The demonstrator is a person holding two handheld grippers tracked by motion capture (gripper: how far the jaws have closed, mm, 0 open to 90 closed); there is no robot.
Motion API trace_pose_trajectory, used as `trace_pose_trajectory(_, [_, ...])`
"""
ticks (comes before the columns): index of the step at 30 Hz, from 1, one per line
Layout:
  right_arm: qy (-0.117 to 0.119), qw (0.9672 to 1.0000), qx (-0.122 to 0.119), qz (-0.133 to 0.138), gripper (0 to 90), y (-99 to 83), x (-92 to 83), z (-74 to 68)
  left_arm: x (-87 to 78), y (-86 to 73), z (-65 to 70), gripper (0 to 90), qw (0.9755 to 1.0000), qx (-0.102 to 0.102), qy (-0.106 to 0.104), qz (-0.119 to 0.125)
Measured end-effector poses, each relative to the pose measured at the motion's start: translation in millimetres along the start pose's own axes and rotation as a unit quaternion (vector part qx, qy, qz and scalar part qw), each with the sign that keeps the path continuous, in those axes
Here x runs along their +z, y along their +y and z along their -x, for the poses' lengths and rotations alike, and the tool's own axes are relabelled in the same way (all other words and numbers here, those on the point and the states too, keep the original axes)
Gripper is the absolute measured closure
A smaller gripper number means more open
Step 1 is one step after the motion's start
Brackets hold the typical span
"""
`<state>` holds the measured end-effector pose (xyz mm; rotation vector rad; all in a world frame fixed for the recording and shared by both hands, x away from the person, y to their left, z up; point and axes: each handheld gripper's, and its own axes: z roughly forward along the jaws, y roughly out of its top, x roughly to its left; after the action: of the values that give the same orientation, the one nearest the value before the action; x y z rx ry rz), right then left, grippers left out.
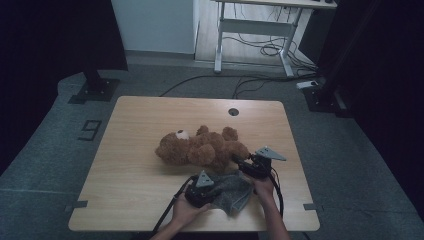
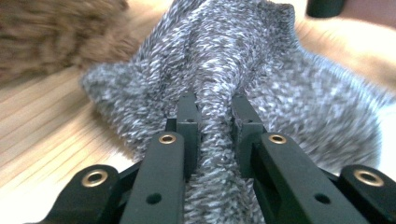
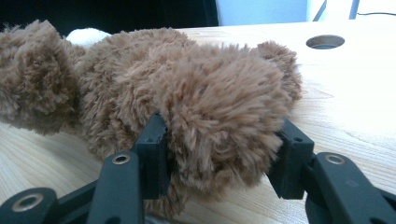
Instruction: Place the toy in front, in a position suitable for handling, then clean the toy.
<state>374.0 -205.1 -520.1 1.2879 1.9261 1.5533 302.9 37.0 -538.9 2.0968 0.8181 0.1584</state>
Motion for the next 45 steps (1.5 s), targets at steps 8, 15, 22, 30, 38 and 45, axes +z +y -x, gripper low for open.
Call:
trace_pose_trajectory(8, [0.000, 1.0000, 0.000, -0.001, 48.8, -0.6, -0.3, -0.3, -43.0, -7.0, -21.6, 77.4, 0.9979, -0.030, -0.039, 0.041])
trace_pose_trajectory(15, [-0.001, 1.0000, 0.003, -0.005, 48.8, -1.8, 0.5, -0.5, -67.8, -18.5, -33.4, 77.4, 0.9961, -0.047, -0.038, 0.063])
trace_pose_trajectory(22, [-0.001, 1.0000, 0.002, -0.007, 48.8, -3.2, 0.8, -1.0, -84.3, -25.8, -36.8, 77.4, 0.9955, -0.048, -0.032, 0.074])
trace_pose_trajectory(30, [0.001, 1.0000, 0.005, -0.007, 48.8, -5.0, 1.1, -0.7, -107.7, -32.6, -50.3, 77.2, 0.9935, -0.062, -0.030, 0.091])
trace_pose_trajectory(38, [0.001, 1.0000, 0.006, -0.007, 48.7, -6.0, 1.1, -0.6, -120.4, -29.4, -52.8, 77.1, 0.9912, -0.065, -0.030, 0.112])
trace_pose_trajectory(45, [0.001, 0.9999, 0.006, -0.009, 48.7, -6.6, 1.5, 0.2, -126.5, -22.8, -51.6, 77.2, 0.9893, -0.064, -0.031, 0.127])
